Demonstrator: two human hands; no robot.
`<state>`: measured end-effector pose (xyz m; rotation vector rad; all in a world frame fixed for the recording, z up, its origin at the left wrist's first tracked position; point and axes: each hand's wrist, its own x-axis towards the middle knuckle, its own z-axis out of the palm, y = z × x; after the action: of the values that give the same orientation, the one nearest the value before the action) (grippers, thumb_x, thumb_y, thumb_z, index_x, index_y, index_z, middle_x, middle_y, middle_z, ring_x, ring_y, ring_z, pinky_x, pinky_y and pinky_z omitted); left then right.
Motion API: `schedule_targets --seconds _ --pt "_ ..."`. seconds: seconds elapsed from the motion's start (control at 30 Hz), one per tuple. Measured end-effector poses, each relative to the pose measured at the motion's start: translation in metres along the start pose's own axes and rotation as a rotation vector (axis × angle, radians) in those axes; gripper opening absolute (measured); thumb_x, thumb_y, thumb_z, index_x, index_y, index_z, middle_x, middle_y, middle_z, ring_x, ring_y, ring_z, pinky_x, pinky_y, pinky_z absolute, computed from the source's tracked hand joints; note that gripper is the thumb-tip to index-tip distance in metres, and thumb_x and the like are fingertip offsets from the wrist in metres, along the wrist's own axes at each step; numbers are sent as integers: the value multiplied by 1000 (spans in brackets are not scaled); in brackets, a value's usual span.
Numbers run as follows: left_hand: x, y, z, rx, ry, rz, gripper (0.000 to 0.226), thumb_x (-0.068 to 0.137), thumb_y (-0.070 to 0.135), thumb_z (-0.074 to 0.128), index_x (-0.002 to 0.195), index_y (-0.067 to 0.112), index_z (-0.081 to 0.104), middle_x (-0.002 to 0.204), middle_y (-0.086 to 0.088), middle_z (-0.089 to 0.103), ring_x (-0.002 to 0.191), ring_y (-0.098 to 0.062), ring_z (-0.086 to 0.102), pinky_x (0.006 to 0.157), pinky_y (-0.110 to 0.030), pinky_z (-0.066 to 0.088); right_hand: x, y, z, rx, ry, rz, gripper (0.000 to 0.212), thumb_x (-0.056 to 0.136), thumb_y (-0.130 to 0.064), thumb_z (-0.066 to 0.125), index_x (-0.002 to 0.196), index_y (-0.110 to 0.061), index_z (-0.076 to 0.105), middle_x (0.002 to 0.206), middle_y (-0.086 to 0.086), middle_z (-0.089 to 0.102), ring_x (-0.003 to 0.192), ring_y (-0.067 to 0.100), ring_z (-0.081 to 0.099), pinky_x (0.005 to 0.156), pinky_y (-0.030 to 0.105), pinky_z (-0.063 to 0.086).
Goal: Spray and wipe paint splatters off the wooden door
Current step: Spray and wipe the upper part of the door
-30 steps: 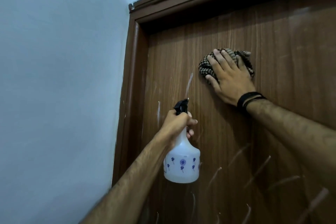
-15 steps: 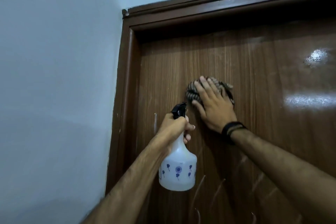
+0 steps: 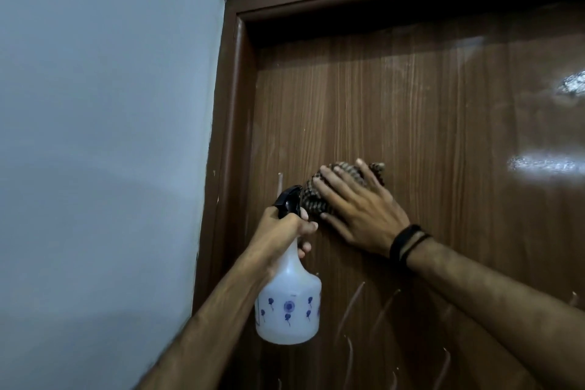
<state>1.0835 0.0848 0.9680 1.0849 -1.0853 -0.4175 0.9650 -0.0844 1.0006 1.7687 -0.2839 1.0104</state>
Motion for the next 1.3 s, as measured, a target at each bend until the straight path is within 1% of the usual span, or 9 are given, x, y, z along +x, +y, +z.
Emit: schedule_targets --seconds 0.07,0.23,0.5,0.6,0.83,0.97,1.13,1.2,1.3 --pt "-2 -4 -4 62 27 2 11 88 3 66 91 12 61 77 -2 64 58 -10 61 53 -23 49 27 19 -4 -26 -30 13 63 102 -51 29 151 -13 38 155 14 38 141 31 39 123 51 5" --pt "-6 -7 -14 36 72 8 9 88 3 66 89 10 61 73 -3 63 53 -14 58 50 -26 47 68 43 1 109 -35 126 65 102 -53 28 155 -15 29 163 8 24 151 26 19 123 48 12" --pt "-18 -28 -31 40 173 -60 12 89 5 66 86 11 57 70 -6 58 47 -16 52 49 -27 45 9 -28 13 163 -42 -25 64 104 -51 27 158 -18 22 166 6 15 153 20 11 121 43 18" --pt "-16 -32 -31 60 154 -70 13 89 5 67 85 12 56 64 -2 57 47 -17 52 54 -30 48 27 -24 14 160 -28 34 64 103 -52 26 157 -17 25 165 6 17 153 22 13 123 47 11" --pt "-7 -30 -32 38 91 -53 10 87 9 69 89 14 61 73 1 64 50 -16 55 56 -31 49 91 -14 12 199 -26 208 64 102 -50 26 156 -16 24 165 7 16 153 23 10 123 47 3" --pt "-10 -42 -37 48 84 -84 11 87 6 68 89 13 59 71 -1 61 50 -15 54 60 -34 50 60 -39 18 168 -21 48 65 102 -50 24 157 -15 25 165 9 17 152 24 13 122 46 3" --pt "-18 -53 -44 65 84 -91 11 88 4 65 85 12 58 63 -4 56 49 -16 52 54 -30 47 23 -66 25 182 -64 -147 62 104 -51 26 157 -19 25 165 4 16 152 20 15 121 42 14" --pt "-20 -55 -46 52 68 -103 11 88 4 66 89 13 59 67 -5 58 49 -16 53 52 -28 47 43 -56 22 172 -54 -85 63 102 -51 27 156 -19 28 165 5 19 151 21 17 121 42 4" --pt "-22 -54 -48 -15 71 -111 12 88 3 66 90 13 60 70 -5 58 48 -15 52 52 -27 49 84 -38 15 184 -53 79 64 101 -52 26 155 -17 29 164 7 21 151 24 17 122 46 6"
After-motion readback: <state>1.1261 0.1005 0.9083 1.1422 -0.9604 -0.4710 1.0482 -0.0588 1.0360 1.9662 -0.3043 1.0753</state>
